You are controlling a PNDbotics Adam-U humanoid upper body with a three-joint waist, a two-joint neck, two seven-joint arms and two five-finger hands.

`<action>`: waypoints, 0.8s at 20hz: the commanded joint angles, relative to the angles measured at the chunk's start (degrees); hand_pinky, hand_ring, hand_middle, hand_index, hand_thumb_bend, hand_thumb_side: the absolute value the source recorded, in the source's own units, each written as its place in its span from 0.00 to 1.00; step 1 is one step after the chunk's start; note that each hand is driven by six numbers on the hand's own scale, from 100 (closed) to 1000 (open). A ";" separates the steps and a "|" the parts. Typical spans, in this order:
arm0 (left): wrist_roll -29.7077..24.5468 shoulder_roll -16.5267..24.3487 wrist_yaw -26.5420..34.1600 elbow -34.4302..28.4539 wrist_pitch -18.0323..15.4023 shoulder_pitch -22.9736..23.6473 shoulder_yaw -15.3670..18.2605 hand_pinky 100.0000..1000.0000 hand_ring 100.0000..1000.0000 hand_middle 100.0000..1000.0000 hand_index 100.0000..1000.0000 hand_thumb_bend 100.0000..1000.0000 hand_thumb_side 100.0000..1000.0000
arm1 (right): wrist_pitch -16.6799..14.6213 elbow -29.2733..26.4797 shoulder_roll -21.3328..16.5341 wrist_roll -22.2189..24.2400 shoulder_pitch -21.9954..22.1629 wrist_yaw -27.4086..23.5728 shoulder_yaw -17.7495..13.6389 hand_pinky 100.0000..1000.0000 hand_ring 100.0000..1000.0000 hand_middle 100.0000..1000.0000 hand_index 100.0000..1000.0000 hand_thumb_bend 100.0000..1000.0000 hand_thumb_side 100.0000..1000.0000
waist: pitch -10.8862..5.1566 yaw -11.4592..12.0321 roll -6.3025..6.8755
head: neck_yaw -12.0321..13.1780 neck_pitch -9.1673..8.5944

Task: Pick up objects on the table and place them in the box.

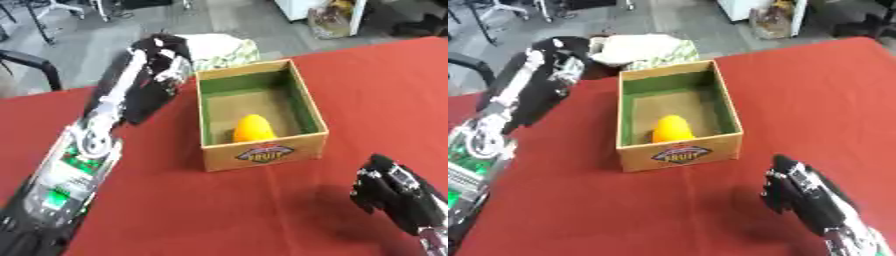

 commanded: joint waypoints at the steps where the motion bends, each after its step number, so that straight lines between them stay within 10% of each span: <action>1: 4.74 1.34 4.01 -2.89 -2.85 2.89 3.09 0.59 0.67 0.70 0.81 0.00 0.83 | 0.00 -1.34 -0.50 -0.42 -0.26 0.28 -0.48 0.00 0.00 0.00 0.00 0.00 0.79 | -1.04 0.27 -0.66 | -0.07 0.22; 16: 8.07 -4.35 5.56 -3.02 -6.39 13.76 5.88 0.58 0.64 0.68 0.82 0.00 0.94 | -0.03 -1.21 -0.49 -1.61 0.18 0.30 -0.84 0.00 0.00 0.00 0.00 0.00 0.82 | -1.56 1.49 -1.15 | 0.20 0.93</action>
